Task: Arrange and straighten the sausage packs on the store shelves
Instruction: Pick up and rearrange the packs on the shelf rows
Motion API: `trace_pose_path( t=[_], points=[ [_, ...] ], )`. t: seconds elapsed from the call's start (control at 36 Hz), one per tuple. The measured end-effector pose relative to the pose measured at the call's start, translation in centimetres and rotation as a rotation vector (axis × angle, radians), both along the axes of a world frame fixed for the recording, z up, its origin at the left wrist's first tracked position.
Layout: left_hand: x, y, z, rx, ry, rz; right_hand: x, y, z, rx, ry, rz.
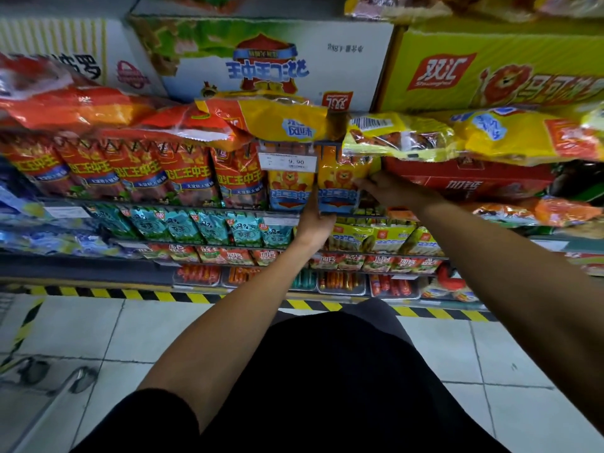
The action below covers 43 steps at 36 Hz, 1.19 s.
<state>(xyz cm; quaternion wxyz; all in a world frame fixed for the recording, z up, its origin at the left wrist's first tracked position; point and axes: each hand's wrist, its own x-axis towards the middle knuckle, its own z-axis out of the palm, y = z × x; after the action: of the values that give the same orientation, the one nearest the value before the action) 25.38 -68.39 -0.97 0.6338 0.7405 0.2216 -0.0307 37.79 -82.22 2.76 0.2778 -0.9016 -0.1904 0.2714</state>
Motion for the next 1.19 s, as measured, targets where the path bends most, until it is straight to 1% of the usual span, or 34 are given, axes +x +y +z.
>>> trace_pose_path(
  t=[0.06, 0.14, 0.19, 0.25, 0.31, 0.39, 0.5, 0.64, 0.69, 0.75, 0.81, 0.86, 0.92, 0.97, 1.03, 1.11, 1.19],
  points=[
    [0.1, 0.2, -0.3, 0.083, 0.03, -0.047, 0.2, -0.1, -1.1, -0.076, 0.025, -0.015],
    [-0.2, 0.3, -0.9, 0.134, 0.019, -0.087, 0.0, -0.2, -1.9, -0.089, -0.001, -0.035],
    [-0.7, 0.2, -1.1, 0.155, -0.012, -0.088, -0.3, -0.1, -1.6, -0.071, 0.003, -0.033],
    [-1.1, 0.2, -1.5, 0.212, -0.047, -0.087, -0.6, -0.2, -0.8, -0.051, 0.062, -0.031],
    [-1.3, 0.2, -1.9, 0.264, -0.07, -0.107, 0.0, -0.6, -0.8, 0.004, 0.121, -0.072],
    [-1.4, 0.4, -2.5, 0.308, -0.088, -0.154, 0.0, -0.9, -0.8, 0.034, 0.122, -0.102],
    [-1.0, 0.5, -3.3, 0.456, -0.068, -0.239, -0.4, -1.1, -1.9, 0.079, 0.135, -0.079],
    [-0.7, 0.4, -3.9, 0.472, -0.072, -0.23, -0.8, -1.1, -2.1, 0.167, 0.189, -0.074],
    [-1.0, 0.2, -4.4, 0.554, -0.115, -0.229, -1.3, -1.2, -1.8, 0.171, 0.183, -0.067],
    [-1.5, 0.0, -5.3, 0.705, -0.243, -0.235, -1.4, -1.5, -2.0, 0.163, 0.162, -0.057],
    [-1.8, -0.1, -6.2, 0.815, -0.354, -0.273, -1.5, -1.4, -2.1, 0.176, 0.155, -0.032],
    [-1.8, 0.0, -6.5, 0.862, -0.357, -0.317, -1.4, -1.3, -2.2, 0.21, 0.182, -0.006],
    [-1.4, 0.5, -6.4, 0.892, -0.333, -0.346, -1.3, -1.1, -2.1, 0.2, 0.212, -0.017],
    [-1.2, 1.1, -6.4, 0.91, -0.352, -0.371, -0.9, -1.0, -2.0, 0.189, 0.24, -0.003],
    [-1.1, 1.5, -6.4, 0.869, -0.387, -0.398, 0.1, -0.8, -2.2, 0.138, 0.223, -0.01],
    [-1.1, 1.7, -6.1, 0.805, -0.414, -0.429, 1.2, -0.4, -2.4, 0.031, 0.125, -0.024],
    [-1.1, 1.6, -5.5, 0.76, -0.403, -0.447, 1.9, 0.0, -3.2, 0.028, 0.048, -0.077]
  ],
)
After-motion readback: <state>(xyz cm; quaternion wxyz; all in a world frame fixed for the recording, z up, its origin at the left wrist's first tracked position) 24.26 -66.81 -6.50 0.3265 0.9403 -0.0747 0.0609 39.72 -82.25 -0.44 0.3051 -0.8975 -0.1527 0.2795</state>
